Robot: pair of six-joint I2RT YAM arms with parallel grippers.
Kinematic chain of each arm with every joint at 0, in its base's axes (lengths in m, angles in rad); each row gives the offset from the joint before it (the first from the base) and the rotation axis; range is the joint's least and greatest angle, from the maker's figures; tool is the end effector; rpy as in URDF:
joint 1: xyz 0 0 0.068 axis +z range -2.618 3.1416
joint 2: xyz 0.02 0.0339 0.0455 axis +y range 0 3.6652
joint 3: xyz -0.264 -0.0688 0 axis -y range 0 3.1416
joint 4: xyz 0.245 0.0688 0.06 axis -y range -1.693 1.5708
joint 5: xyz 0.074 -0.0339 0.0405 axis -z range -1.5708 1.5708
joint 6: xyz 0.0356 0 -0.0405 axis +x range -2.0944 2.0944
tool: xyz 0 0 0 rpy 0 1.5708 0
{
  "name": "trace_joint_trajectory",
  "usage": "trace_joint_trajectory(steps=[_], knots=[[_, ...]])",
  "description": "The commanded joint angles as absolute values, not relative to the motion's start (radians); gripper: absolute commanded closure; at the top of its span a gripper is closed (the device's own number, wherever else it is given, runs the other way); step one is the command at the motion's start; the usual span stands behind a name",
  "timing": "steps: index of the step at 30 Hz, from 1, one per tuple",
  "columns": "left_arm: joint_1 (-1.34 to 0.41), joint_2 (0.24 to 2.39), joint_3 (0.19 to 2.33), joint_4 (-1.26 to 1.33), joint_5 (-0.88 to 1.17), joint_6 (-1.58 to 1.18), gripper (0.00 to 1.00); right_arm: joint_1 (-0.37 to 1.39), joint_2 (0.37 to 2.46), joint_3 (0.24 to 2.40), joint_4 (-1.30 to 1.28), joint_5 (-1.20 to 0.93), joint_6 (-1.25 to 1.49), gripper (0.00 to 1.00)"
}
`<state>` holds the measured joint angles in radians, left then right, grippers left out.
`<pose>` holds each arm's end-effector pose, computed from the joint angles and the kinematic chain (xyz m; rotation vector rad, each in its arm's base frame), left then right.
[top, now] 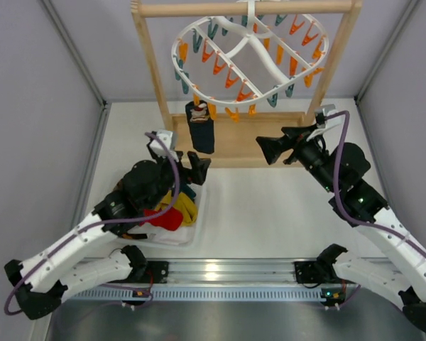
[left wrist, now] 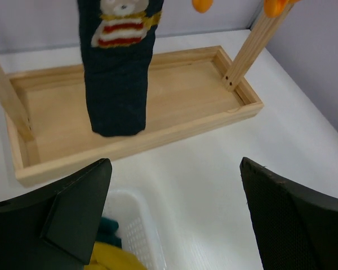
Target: Remove the socks clipped to the hanger
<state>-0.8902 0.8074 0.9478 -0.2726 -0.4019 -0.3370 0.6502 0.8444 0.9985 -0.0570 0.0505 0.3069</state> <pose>0.1225 -0.1292 0.3839 0.1724 1.7171 -0.5738 0.1496 0.1115 0.4184 -0.2175 1.5019 0.7359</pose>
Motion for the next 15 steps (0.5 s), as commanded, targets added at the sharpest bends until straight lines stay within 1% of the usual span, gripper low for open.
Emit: trace_joint_trajectory(steps=[1,2,3,5,6,7,9,10,12,15], knots=[[-0.804,0.899,0.899,0.055,-0.28,-0.117,0.01,0.638,0.755,0.997,-0.121,0.025,0.292,0.03],[-0.775,0.92,0.878,0.162,-0.238,-0.106,0.01,0.64,0.741,0.997,-0.159,0.022,0.284,0.03],[-0.702,0.931,0.855,0.21,-0.118,-0.095,0.01,0.638,0.726,0.996,-0.178,0.015,0.272,0.03],[-0.613,0.96,0.793,0.337,-0.007,-0.123,0.01,0.638,0.681,0.993,-0.204,0.005,0.264,0.03],[-0.519,0.992,0.775,0.375,0.067,-0.155,0.01,0.638,0.669,0.988,-0.227,-0.024,0.256,0.03],[-0.481,1.011,0.747,0.414,0.137,-0.169,0.01,0.638,0.655,0.986,-0.235,-0.034,0.253,0.03],[-0.419,1.067,0.723,0.524,0.196,-0.172,0.01,0.638,0.623,0.976,-0.241,-0.064,0.253,0.02],[-0.411,1.084,0.697,0.563,0.278,-0.172,0.01,0.638,0.609,0.971,-0.239,-0.08,0.253,0.02],[-0.402,1.142,0.696,0.639,0.356,-0.167,0.01,0.638,0.604,0.962,-0.235,-0.138,0.244,0.02],[-0.402,1.192,0.712,0.678,0.442,-0.141,0.01,0.638,0.612,0.96,-0.238,-0.217,0.23,0.02]])
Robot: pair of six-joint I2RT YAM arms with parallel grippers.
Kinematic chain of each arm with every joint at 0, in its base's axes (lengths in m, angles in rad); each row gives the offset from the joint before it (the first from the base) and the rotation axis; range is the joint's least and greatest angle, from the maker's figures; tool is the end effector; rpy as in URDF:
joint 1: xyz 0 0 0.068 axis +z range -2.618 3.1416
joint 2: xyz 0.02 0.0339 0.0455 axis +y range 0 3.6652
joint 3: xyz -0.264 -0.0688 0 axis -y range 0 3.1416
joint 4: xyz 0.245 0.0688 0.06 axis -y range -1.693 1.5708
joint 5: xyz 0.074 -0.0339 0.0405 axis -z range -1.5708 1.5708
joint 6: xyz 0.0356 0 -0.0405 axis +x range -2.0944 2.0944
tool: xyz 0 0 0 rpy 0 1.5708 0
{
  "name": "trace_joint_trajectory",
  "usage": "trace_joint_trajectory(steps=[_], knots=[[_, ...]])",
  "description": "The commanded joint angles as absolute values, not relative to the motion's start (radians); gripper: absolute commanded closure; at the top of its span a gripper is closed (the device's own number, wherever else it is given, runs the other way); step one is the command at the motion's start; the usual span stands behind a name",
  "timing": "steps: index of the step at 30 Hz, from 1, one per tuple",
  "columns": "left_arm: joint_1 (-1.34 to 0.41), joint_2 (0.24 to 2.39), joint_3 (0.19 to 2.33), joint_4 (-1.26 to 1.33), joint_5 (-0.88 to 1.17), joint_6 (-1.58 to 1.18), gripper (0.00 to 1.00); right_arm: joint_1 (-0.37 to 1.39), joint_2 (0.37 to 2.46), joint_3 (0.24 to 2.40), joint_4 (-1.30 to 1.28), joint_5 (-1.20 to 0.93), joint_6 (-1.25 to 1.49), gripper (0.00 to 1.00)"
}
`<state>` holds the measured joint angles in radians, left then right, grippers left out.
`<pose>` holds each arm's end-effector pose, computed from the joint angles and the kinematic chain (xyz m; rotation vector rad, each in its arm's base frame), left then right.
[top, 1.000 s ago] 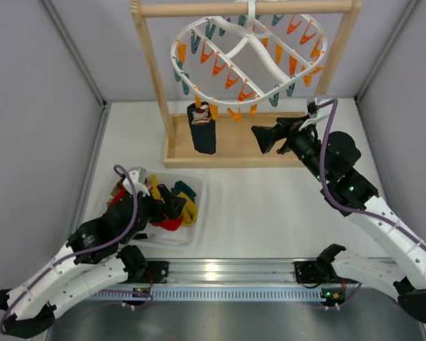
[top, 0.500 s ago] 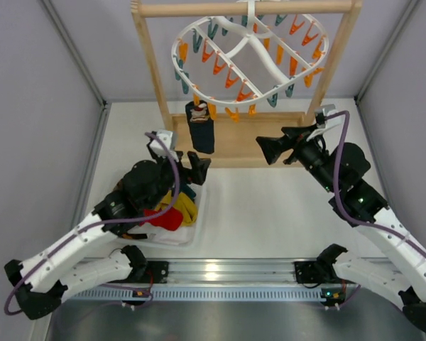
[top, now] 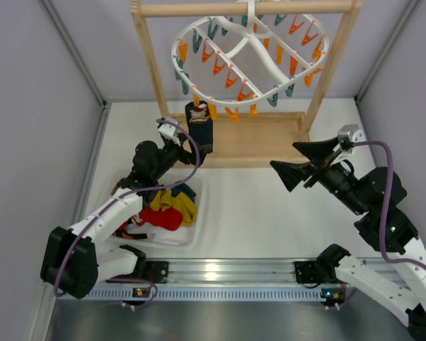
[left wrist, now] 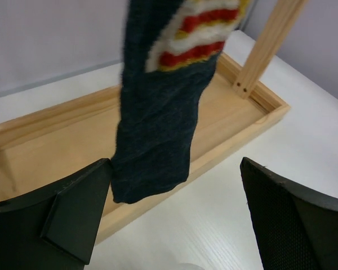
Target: Remove the socks clipped to the hanger
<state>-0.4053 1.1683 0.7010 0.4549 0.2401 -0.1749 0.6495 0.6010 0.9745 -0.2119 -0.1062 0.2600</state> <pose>0.2456 -0.1146 0.2983 0.3753 1.5758 -0.6404 0.0905 0.0734 0.4256 -0.3718 1.4135 0.8233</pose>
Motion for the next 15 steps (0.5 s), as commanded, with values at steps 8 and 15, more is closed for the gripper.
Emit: trace_joint_trajectory(steps=[8,15], knots=[[-0.388,1.377,0.825,0.693,0.486,-0.133,0.1,0.638,0.618,0.963,-0.232,-0.339,0.196,0.02],[-0.388,1.396,0.804,0.767,0.362,-0.143,0.05,0.638,0.629,0.963,-0.236,-0.341,0.163,0.02]])
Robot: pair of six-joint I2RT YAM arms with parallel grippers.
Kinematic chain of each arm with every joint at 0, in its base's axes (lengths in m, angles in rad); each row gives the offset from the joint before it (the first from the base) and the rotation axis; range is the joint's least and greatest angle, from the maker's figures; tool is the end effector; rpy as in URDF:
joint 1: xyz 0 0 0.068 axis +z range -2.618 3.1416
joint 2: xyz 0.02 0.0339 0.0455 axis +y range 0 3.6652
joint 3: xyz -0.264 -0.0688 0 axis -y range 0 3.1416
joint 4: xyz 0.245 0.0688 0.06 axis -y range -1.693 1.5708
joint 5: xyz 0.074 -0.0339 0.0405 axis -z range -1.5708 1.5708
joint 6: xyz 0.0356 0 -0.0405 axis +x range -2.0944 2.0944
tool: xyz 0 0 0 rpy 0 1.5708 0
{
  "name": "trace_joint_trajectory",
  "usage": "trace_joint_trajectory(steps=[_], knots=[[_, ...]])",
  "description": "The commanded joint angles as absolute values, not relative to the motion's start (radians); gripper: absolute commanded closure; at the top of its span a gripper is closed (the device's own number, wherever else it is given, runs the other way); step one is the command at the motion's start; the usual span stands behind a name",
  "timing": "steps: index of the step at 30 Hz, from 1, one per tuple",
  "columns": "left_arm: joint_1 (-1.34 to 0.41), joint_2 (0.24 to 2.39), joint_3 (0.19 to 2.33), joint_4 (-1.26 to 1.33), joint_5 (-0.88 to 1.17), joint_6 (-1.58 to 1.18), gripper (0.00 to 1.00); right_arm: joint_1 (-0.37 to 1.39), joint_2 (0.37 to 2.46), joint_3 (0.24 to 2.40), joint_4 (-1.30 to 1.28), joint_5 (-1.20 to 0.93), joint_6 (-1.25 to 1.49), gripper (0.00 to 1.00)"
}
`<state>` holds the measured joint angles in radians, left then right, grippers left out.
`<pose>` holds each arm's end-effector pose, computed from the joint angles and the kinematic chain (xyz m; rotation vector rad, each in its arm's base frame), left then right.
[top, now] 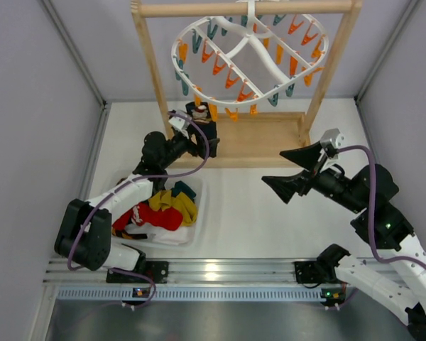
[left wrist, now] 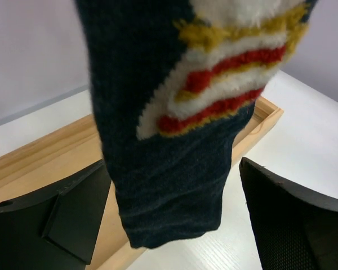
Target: Remove the socks clipped to the hanger
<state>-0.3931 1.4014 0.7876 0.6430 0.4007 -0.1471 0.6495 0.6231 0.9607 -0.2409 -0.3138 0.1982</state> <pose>0.2876 -0.1343 0.2848 0.5141 1.5053 -0.7325 0.0923 0.0839 0.4157 -0.6000 1.4262 0.9105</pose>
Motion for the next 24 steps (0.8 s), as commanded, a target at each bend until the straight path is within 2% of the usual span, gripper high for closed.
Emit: trace_joint_trajectory(steps=[1,2,5,6,7,10,14,18,24], knots=[[-0.39,1.397,0.802,0.769,0.364,-0.138,0.02,0.638,0.632,0.962,-0.239,-0.341,0.163,0.02],[-0.388,1.399,0.802,0.769,0.368,-0.135,0.02,0.638,0.632,0.957,-0.236,-0.341,0.16,0.02],[-0.388,1.413,0.81,0.769,0.431,-0.162,0.27,0.638,0.635,0.947,-0.218,-0.344,0.169,0.02],[-0.39,1.414,0.808,0.769,0.431,-0.176,0.4,0.637,0.635,0.943,-0.206,-0.354,0.182,0.02],[-0.39,1.41,0.801,0.77,0.426,-0.193,0.74,0.638,0.641,0.942,-0.181,-0.362,0.19,0.02],[-0.411,1.384,0.761,0.77,0.342,-0.239,1.0,0.638,0.658,0.95,-0.131,-0.4,0.228,0.02],[-0.523,1.29,0.697,0.769,0.16,-0.273,1.0,0.638,0.679,0.974,-0.068,-0.428,0.281,0.03],[-0.682,1.235,0.655,0.758,-0.178,-0.243,1.0,0.638,0.733,1.046,-0.035,-0.436,0.36,0.05],[-0.945,1.285,0.783,0.602,-0.541,-0.17,1.0,0.64,0.844,1.185,-0.06,-0.417,0.42,0.1]])
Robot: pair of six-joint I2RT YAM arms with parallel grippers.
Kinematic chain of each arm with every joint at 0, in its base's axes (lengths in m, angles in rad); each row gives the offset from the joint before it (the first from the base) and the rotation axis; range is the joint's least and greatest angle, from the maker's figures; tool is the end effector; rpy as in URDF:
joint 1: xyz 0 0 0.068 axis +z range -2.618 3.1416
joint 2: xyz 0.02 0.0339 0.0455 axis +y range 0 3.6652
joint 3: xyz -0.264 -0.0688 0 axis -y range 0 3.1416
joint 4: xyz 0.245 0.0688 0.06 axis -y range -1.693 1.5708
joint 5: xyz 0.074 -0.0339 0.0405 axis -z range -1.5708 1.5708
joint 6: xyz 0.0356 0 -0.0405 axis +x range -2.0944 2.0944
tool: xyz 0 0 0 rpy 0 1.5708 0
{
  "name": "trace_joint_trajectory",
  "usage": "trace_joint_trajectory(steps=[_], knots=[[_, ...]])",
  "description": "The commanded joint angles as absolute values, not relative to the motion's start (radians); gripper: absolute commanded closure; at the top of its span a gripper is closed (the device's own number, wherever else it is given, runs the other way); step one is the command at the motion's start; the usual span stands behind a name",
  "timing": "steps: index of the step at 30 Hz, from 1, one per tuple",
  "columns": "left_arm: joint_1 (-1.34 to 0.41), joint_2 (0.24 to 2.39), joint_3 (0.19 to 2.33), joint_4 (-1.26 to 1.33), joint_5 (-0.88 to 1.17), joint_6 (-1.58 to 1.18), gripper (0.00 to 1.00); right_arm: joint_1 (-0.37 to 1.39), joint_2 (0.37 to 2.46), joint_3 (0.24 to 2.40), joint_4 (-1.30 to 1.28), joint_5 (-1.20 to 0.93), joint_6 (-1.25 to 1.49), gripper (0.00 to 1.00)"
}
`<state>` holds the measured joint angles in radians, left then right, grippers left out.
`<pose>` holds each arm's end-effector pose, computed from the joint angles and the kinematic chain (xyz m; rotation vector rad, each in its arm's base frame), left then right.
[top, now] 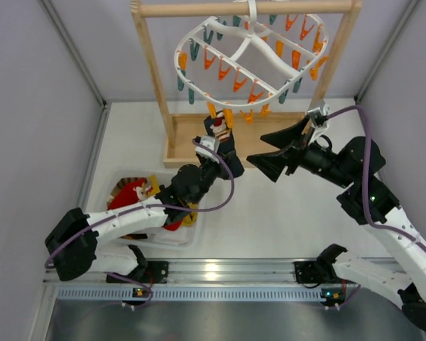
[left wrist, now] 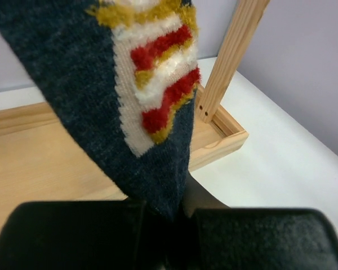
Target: Remove the socks clipped to the hanger
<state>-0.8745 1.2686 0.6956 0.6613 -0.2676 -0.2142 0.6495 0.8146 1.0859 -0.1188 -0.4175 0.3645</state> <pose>0.1918 -0.2147 0.2927 0.2789 1.4975 -0.6790 0.1220 0.1108 0.4452 -0.5745 1.4197 1.1168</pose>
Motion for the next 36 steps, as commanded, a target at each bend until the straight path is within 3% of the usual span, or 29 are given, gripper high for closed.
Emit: trace_joint_trajectory(steps=[1,5,8,19,25,28,36], knots=[[-0.972,1.317,0.804,0.586,-0.639,-0.164,1.0,0.64,0.87,1.206,-0.07,-0.405,0.425,0.1],[-1.098,1.388,0.893,0.528,-0.848,-0.1,1.0,0.64,0.933,1.291,-0.107,-0.376,0.425,0.12],[-1.158,1.411,0.92,0.523,-0.864,-0.063,1.0,0.64,0.979,1.348,-0.117,-0.388,0.428,0.15],[-1.151,1.158,0.775,0.437,-0.146,-0.107,1.0,0.64,1.088,1.404,-0.141,-0.397,0.417,0.16],[-0.996,1.077,0.723,0.434,0.225,-0.265,1.0,0.638,1.029,1.296,-0.071,-0.327,0.425,0.16],[-0.914,1.086,0.727,0.434,0.307,-0.317,1.0,0.64,1.019,1.266,-0.051,-0.313,0.433,0.16],[-0.914,1.127,0.762,0.436,0.442,-0.374,1.0,0.64,1.089,1.224,0.081,-0.379,0.512,0.16]])
